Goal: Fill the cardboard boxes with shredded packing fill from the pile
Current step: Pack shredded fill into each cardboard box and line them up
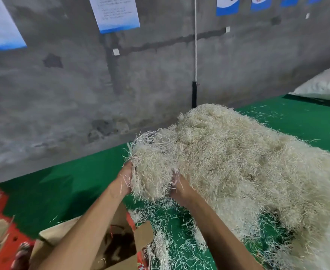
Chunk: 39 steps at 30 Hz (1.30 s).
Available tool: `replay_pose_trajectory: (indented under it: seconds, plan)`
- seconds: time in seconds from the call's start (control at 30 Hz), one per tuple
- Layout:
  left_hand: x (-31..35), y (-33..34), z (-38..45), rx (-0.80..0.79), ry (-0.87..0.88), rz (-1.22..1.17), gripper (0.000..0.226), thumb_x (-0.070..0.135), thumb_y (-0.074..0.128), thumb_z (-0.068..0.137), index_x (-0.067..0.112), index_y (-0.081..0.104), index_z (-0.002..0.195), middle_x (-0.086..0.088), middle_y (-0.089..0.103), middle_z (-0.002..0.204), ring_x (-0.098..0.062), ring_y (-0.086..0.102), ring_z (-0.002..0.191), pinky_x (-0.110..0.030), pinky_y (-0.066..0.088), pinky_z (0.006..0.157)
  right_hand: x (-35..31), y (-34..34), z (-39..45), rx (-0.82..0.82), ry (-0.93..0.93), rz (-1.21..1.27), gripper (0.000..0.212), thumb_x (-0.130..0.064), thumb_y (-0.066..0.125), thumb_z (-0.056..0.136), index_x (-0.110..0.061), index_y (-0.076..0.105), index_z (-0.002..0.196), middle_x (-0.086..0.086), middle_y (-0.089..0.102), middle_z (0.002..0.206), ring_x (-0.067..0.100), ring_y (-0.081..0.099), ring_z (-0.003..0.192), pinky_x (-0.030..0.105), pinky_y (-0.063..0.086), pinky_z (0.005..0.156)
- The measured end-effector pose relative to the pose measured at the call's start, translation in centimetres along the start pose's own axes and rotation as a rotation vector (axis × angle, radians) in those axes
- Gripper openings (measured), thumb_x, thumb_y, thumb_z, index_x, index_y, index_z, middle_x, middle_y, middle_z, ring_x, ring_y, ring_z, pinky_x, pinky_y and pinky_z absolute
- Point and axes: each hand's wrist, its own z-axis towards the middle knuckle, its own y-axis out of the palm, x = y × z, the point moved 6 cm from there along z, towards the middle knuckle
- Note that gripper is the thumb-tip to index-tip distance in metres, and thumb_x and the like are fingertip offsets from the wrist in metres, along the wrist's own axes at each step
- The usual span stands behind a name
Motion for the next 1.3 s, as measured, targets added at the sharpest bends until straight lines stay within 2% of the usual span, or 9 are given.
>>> replay_pose_trajectory:
  seconds: [0.1,0.23,0.4,0.6,0.7,0.83,1.03,1.17,1.3]
  plan:
    - [0.0,-2.2,-1.0,0.067,0.136,0.091,0.033,0.007,0.040,0.105,0.003,0.050,0.137,-0.012,0.055,0.131,-0.024,0.056,0.111,-0.036,0.039,0.105,-1.8,3.5,-0.3,-0.073,0.038,0.157,0.047,-0.006,0.028,0.108,-0.029,0.029,0.149,-0.015,0.043,0.135,0.017,0.049,0.133,0.033,0.040,0.111]
    - [0.0,-7.9,-3.1,0.162,0.198,0.035,0.026,-0.008,0.054,0.093,0.011,0.064,0.077,-0.005,0.062,0.073,-0.021,0.055,0.078,-0.027,0.044,0.067,-4.0,5.2,-0.8,0.088,-0.022,0.246,0.038,0.005,0.033,0.103,-0.025,0.054,0.091,-0.003,0.054,0.101,0.008,0.065,0.074,0.012,0.051,0.055]
    - [-5.0,-15.9,-6.8,0.163,-0.047,-0.356,0.026,0.013,0.064,0.095,0.005,0.060,0.119,-0.012,0.069,0.094,-0.023,0.068,0.072,-0.036,0.056,0.061,-1.0,6.4,-0.2,0.255,0.152,0.206,0.044,0.007,0.030,0.104,0.004,0.036,0.147,0.028,0.040,0.150,0.040,0.041,0.138,0.040,0.037,0.111]
    - [-8.5,-15.5,-12.4,0.186,-0.013,-0.219,0.053,0.025,0.050,0.102,0.013,0.037,0.152,-0.017,0.042,0.152,-0.035,0.050,0.131,-0.053,0.043,0.107,-2.1,19.4,-2.5,0.002,0.112,0.516,0.040,-0.038,0.056,0.100,-0.009,0.058,0.128,0.016,0.064,0.124,0.022,0.071,0.094,0.030,0.061,0.074]
    - [-8.7,-18.4,-12.8,0.310,0.032,-0.212,0.055,0.007,0.052,0.100,0.000,0.032,0.151,-0.021,0.052,0.143,-0.019,0.068,0.098,-0.038,0.055,0.092,-1.0,20.4,-3.9,0.064,0.140,0.381,0.071,-0.058,0.063,0.089,-0.007,0.053,0.138,0.032,0.061,0.125,0.051,0.061,0.111,0.062,0.052,0.094]
    - [-9.5,-25.3,-12.6,0.501,-0.029,-0.387,0.054,0.035,0.072,0.089,-0.004,0.056,0.124,-0.016,0.069,0.108,-0.026,0.067,0.082,-0.046,0.058,0.079,-0.8,15.7,-4.0,0.326,0.179,0.310,0.085,-0.059,0.070,0.084,-0.019,0.035,0.150,0.023,0.065,0.105,0.014,0.054,0.054,0.035,0.052,0.067]
    - [-9.9,-17.4,-14.9,-0.005,0.022,-0.266,0.058,0.065,0.052,0.089,0.030,0.055,0.135,-0.002,0.048,0.149,-0.025,0.043,0.138,-0.059,0.033,0.114,-2.2,23.7,-6.6,-0.061,0.038,0.309,0.048,-0.051,0.037,0.103,-0.013,0.063,0.118,-0.002,0.072,0.108,0.019,0.066,0.112,0.041,0.056,0.094]
    - [-11.0,-20.5,-14.7,0.170,-0.025,-0.220,0.096,0.057,0.064,0.084,0.011,0.020,0.156,-0.013,0.039,0.150,-0.036,0.030,0.144,-0.048,0.027,0.116,-1.1,21.5,-6.3,0.128,0.084,0.132,0.040,-0.029,0.052,0.104,-0.013,0.053,0.067,0.001,0.048,0.057,0.012,0.043,0.045,0.024,0.040,0.041]
    - [-10.4,-27.7,-13.9,0.358,-0.100,-0.309,0.060,0.060,0.066,0.081,0.016,0.060,0.122,-0.012,0.062,0.124,-0.027,0.060,0.114,-0.050,0.033,0.114,-1.6,16.6,-5.9,0.326,0.019,0.216,0.063,-0.079,0.065,0.072,-0.018,0.053,0.064,0.002,0.048,0.047,0.014,0.043,0.038,0.032,0.042,0.048]
